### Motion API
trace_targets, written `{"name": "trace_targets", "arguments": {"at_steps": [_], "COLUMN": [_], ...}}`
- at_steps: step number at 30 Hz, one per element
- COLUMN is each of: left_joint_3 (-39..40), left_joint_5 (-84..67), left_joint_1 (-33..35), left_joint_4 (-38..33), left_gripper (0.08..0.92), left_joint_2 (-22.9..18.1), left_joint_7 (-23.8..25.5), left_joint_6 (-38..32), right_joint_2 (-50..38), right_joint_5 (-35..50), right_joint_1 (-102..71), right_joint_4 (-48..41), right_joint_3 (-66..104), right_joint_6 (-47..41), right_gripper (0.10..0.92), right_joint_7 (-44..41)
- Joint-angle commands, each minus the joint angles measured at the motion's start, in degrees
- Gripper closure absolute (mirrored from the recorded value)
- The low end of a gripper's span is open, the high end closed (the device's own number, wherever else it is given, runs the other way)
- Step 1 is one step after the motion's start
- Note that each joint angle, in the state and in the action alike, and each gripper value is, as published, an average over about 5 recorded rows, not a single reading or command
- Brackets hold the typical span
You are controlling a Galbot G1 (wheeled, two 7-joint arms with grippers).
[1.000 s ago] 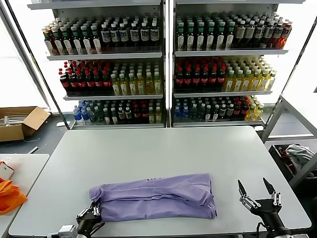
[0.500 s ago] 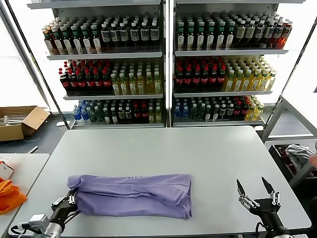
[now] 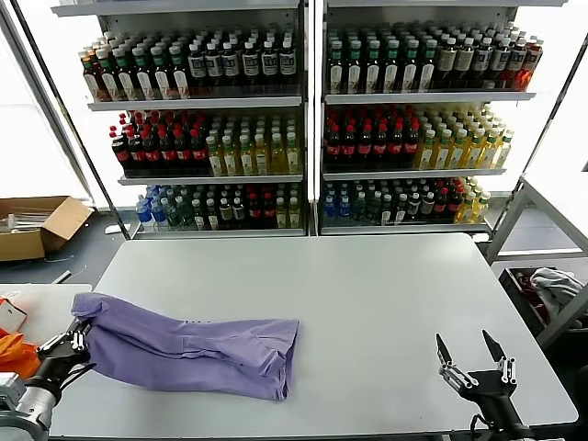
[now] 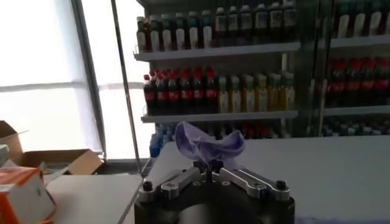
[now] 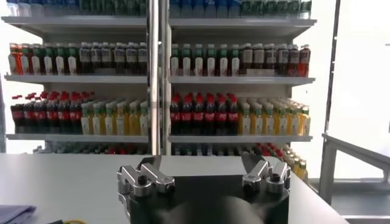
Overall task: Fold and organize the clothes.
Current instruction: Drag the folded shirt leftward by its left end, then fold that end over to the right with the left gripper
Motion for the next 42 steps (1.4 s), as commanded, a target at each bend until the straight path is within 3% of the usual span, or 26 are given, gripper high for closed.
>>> {"name": "trace_targets", "arguments": {"at_steps": [1, 11, 21, 35, 42], "left_joint_3": [22.73, 35.62, 39.47, 41.47, 42.19], "left_joint_5": [9.87, 13.35, 13.25, 11.76, 9.14], "left_joint_1": [-2.70, -4.35, -11.10, -12.70, -14.33], "left_joint_4": [-9.05, -3.02, 2.40, 0.67, 1.63], "left_gripper": [0.898, 0.898, 0.898, 0.894, 0.746], "left_joint_2": [-3.92, -4.52, -6.64, -5.99, -7.06], "left_joint_7": [0.23, -0.22, -0.42, -2.55, -4.52], "left_joint_6": [0.23, 0.07, 1.74, 3.71, 3.45], "right_joint_2": [0.28, 1.67, 3.52, 3.80, 3.48], "right_joint_5": [-0.13, -0.65, -3.44, -4.15, -4.28], "right_joint_1": [-1.33, -2.63, -3.82, -3.06, -2.50], "right_joint_4": [0.85, 0.53, -0.73, -2.54, -3.21], "right_joint_3": [0.32, -0.51, -3.98, -4.97, -5.34], "right_joint_6": [0.51, 1.43, 2.68, 3.08, 3.00], "right_gripper": [0.203, 0.203, 0.203, 0.203, 0.203], "right_joint_7": [0.23, -0.07, -0.33, -0.29, -0.35]}}
